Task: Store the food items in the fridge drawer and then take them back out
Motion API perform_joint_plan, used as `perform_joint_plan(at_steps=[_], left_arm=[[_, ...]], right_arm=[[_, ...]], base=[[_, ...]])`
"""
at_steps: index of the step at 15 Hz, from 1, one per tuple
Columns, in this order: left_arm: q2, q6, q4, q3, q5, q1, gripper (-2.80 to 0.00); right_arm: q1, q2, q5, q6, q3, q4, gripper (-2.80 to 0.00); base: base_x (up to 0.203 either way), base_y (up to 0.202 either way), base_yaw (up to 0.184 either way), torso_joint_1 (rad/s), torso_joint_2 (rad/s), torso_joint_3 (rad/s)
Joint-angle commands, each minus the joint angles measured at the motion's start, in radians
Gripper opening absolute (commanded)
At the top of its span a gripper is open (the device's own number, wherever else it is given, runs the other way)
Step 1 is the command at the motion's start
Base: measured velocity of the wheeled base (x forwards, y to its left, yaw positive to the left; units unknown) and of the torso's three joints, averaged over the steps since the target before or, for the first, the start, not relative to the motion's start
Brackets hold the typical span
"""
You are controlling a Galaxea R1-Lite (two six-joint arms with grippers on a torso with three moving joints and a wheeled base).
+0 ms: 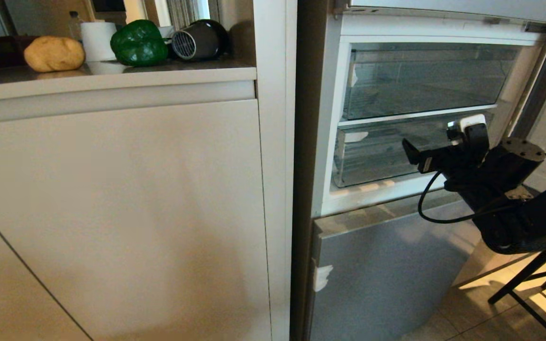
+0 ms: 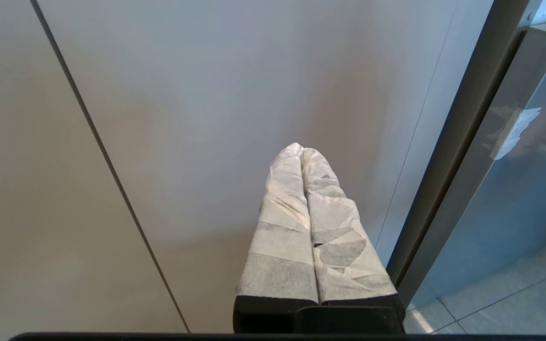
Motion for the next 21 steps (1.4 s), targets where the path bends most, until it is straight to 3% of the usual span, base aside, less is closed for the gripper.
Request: perform_joint_plan(at_steps=[1, 14, 21], left_arm=[[0.0, 0.001, 0.0, 0.011, 0.0, 0.0, -2.8], [0.0, -0.001, 0.0, 0.011, 0.0, 0.0, -2.8], [0.0, 0.001, 0.0, 0.011, 0.0, 0.0, -2.8]], right_arm=[[-0.001, 0.048, 0.0, -0.001, -0.038, -0.002, 0.0], [0.0, 0.057, -0.004, -0.001, -0.141, 0.059, 0.0], [0.0, 0.03, -0.01, -0.004, -0.13, 0.057, 0.0]], base=[[0.0, 0.0, 0.0, 0.0, 0.0, 0.0], [0.0, 0.0, 0.0, 0.0, 0.0, 0.0], [0.0, 0.0, 0.0, 0.0, 0.0, 0.0]])
